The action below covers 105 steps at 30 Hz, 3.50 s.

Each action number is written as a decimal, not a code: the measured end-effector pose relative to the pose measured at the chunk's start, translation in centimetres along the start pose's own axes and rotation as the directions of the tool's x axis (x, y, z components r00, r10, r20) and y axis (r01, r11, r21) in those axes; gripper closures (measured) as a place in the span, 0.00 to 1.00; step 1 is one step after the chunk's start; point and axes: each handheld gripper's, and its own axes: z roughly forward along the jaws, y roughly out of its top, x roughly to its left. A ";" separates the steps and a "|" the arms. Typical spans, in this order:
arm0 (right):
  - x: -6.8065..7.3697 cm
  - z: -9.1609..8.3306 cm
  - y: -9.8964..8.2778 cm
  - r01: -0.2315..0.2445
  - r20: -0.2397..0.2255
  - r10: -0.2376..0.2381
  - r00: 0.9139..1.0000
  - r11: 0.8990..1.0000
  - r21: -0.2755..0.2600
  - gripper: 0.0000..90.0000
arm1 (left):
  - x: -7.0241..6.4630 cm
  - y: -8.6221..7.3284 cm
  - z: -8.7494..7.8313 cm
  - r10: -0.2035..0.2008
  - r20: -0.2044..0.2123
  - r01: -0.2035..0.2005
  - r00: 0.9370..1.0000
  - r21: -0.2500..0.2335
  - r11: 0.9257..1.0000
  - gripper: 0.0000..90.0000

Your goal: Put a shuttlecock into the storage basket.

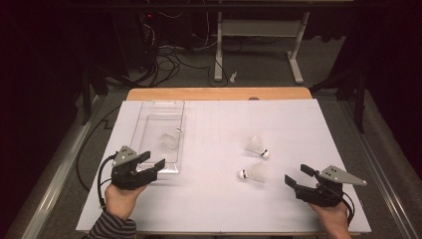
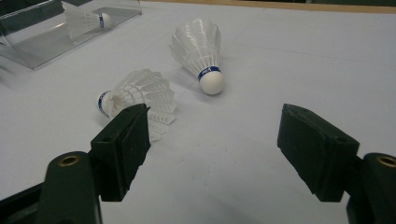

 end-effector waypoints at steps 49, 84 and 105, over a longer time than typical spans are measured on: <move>0.1 -0.1 0.0 0.006 -0.001 -0.006 1.000 1.000 -0.003 0.29 | -3.5 -2.5 1.9 0.022 0.087 -0.030 0.996 0.085 0.996 0.44; 0.0 -0.2 0.0 0.001 0.001 -0.001 1.000 1.000 -0.007 0.29 | -6.7 -4.2 5.0 0.028 0.154 -0.052 0.988 0.158 0.986 0.44; 0.0 -0.2 0.0 0.000 0.001 0.000 1.000 1.000 -0.008 0.29 | -7.7 -4.6 6.0 0.019 0.178 -0.052 0.984 0.182 0.982 0.44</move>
